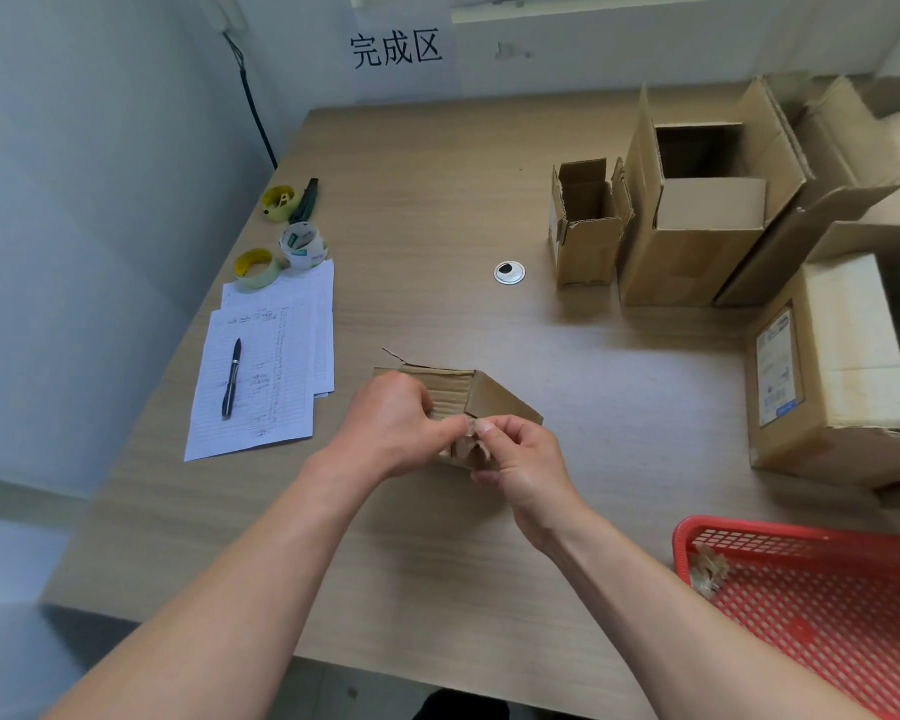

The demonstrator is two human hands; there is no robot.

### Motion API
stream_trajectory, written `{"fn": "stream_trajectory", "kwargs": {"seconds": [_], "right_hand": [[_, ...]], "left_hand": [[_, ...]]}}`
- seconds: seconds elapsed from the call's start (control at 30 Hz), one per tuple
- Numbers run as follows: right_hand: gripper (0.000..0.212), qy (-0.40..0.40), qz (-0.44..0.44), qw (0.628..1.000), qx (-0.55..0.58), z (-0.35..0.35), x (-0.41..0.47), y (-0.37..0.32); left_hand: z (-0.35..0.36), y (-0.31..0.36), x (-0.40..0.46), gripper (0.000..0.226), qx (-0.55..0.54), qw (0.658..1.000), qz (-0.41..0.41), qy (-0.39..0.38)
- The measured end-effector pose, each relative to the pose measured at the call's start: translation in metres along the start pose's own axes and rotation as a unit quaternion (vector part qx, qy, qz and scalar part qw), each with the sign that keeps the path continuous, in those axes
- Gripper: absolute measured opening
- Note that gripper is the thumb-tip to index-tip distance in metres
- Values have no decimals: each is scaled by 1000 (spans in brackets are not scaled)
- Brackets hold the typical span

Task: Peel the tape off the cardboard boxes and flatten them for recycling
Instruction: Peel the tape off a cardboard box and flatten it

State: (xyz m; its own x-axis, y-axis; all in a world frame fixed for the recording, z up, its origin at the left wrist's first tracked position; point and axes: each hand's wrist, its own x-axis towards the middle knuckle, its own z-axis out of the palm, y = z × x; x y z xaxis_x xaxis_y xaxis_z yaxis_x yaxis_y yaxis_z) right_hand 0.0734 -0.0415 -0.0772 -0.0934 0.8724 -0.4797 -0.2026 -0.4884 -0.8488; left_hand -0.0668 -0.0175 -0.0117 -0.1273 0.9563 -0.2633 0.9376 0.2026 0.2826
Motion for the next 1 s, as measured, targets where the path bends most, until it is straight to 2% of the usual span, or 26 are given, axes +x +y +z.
{"fn": "stream_trajectory", "kwargs": {"seconds": [0.1, 0.27, 0.37, 0.43, 0.47, 0.57, 0.63, 0.7, 0.77, 0.8, 0.87, 0.9, 0.93, 1.0], "right_hand": [[24, -2, -6, 1000, -23, -1, 2, 0], [28, -3, 20, 999, 34, -4, -4, -12], [15, -36, -4, 999, 15, -8, -7, -18], [20, -52, -22, 998, -13, -10, -5, -23], [22, -51, -25, 998, -24, -10, -4, -27], [19, -40, -14, 998, -46, -9, 4, -40], [17, -56, 11, 997, -46, -9, 7, -50], [16, -65, 35, 996, -49, -12, 12, -55], [18, -31, 1, 993, -116, -13, 19, -56], [20, -1, -40, 980, -193, -16, 23, -55], [20, 69, -125, 926, -349, -20, 30, -56], [21, 84, -154, 912, -371, -22, 31, -57], [23, 79, -167, 913, -365, -25, 34, -56], [26, 42, -154, 936, -314, -28, 38, -55]], "left_hand": [[2, -4, 0, 40, -20, 1000, -16, 15], [3, -3, -3, 49, -25, 999, -17, 18], [1, -4, -3, 46, -33, 999, -8, 22], [-2, -7, -1, 44, -53, 998, 12, 22], [-3, -9, 0, 49, -63, 997, 32, 15], [-2, -14, 4, 86, -68, 991, 112, -25], [2, -16, 7, 98, -62, 987, 146, -32], [9, -17, 12, 92, -63, 984, 168, -4], [14, -18, 16, 83, -81, 981, 175, 25], [15, -17, 19, 79, -92, 979, 177, 32], [15, -16, 24, 70, -110, 975, 187, 39], [13, -15, 26, 65, -119, 973, 193, 42], [12, -14, 28, 61, -123, 971, 198, 44], [10, -12, 31, 55, -124, 969, 210, 47]]}}
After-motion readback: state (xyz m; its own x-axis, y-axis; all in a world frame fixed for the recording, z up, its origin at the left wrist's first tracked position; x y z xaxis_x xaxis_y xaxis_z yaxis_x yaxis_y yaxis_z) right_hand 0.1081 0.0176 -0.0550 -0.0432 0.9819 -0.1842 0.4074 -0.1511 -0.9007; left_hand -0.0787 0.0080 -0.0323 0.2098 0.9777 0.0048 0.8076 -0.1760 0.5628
